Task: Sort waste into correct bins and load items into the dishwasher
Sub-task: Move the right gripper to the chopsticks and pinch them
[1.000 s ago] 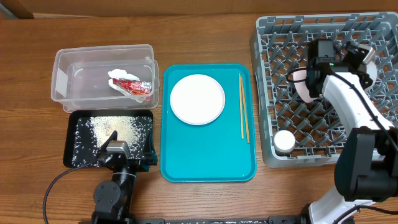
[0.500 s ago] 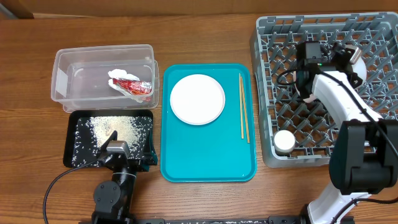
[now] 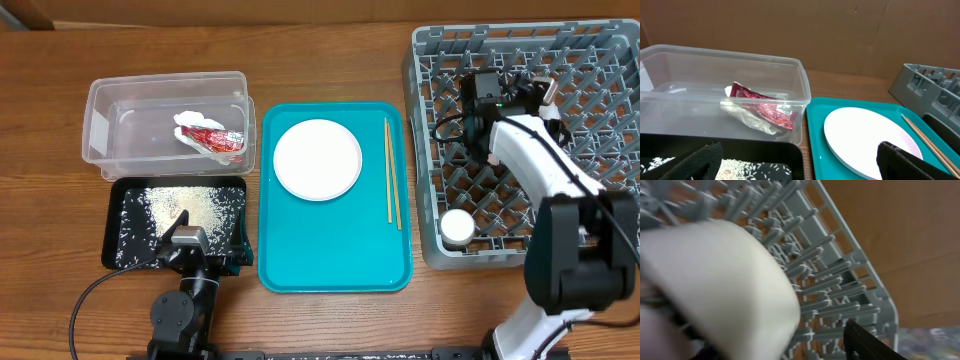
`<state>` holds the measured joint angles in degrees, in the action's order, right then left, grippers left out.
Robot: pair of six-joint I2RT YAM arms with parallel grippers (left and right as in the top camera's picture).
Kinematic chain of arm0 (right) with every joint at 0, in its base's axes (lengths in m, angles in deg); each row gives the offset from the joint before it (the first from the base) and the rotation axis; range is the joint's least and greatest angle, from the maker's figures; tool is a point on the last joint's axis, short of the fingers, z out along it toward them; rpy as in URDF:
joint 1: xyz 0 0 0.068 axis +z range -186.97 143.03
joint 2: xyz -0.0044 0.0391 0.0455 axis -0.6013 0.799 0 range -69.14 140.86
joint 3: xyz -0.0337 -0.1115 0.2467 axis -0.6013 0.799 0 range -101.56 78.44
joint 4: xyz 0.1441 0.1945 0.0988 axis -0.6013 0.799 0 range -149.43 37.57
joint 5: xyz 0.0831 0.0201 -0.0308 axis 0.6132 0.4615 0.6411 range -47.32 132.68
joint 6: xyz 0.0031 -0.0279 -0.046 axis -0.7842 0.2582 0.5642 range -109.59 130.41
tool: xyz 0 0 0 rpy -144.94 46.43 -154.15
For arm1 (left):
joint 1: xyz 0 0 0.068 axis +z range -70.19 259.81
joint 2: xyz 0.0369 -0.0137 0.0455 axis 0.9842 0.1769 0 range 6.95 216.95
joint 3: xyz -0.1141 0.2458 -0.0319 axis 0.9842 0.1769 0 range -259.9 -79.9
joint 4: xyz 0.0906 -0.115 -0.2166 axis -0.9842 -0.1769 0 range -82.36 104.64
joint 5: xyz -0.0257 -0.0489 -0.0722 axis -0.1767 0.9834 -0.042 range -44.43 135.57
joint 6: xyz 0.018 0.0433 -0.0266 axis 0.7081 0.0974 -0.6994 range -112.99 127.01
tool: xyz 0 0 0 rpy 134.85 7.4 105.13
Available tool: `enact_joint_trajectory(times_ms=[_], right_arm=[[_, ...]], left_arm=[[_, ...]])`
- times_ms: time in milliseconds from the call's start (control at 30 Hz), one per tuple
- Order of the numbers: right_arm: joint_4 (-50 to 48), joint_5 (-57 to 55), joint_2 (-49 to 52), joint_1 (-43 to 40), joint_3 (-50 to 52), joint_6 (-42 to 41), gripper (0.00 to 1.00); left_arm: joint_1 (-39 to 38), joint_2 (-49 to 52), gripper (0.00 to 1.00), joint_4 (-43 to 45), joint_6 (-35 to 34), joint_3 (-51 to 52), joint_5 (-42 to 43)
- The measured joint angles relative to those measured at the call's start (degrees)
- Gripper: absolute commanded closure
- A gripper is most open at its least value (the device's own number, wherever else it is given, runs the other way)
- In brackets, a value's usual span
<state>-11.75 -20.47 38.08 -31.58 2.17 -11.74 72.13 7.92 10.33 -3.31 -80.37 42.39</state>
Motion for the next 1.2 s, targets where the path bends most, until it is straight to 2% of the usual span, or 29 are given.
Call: enact_joint_trajectory(times_ms=[333, 467, 600, 700, 900, 1100, 1200], right_arm=[[3.3, 14.12, -17.64, 8.79, -1.88, 0.11, 0.41], [6.03, 29.05, -19.19, 12.52, -2.08, 0.11, 0.44], [6.23, 48.57, -17.77, 17.29, -1.36, 0.11, 0.46], [5.55, 56.28, -16.11, 21.51, 0.26, 0.09, 0.45], [4.74, 55.84, -9.14, 28.06, 2.16, -0.92, 0.49], [1.84, 52.59, -0.42, 27.21, 2.64, -2.19, 0.61], [0.63, 52.04, 2.67, 26.88, 2.75, -2.58, 0.63]], left_arm=[[0.0, 0.0, 0.0, 0.0, 0.0, 0.0, 0.0], [0.0, 0.0, 0.0, 0.0, 0.0, 0.0, 0.0], [0.0, 0.0, 0.0, 0.0, 0.0, 0.0, 0.0], [0.0, 0.0, 0.0, 0.0, 0.0, 0.0, 0.0], [0.0, 0.0, 0.0, 0.0, 0.0, 0.0, 0.0], [0.0, 0.0, 0.0, 0.0, 0.0, 0.0, 0.0], [0.0, 0.0, 0.0, 0.0, 0.0, 0.0, 0.0]])
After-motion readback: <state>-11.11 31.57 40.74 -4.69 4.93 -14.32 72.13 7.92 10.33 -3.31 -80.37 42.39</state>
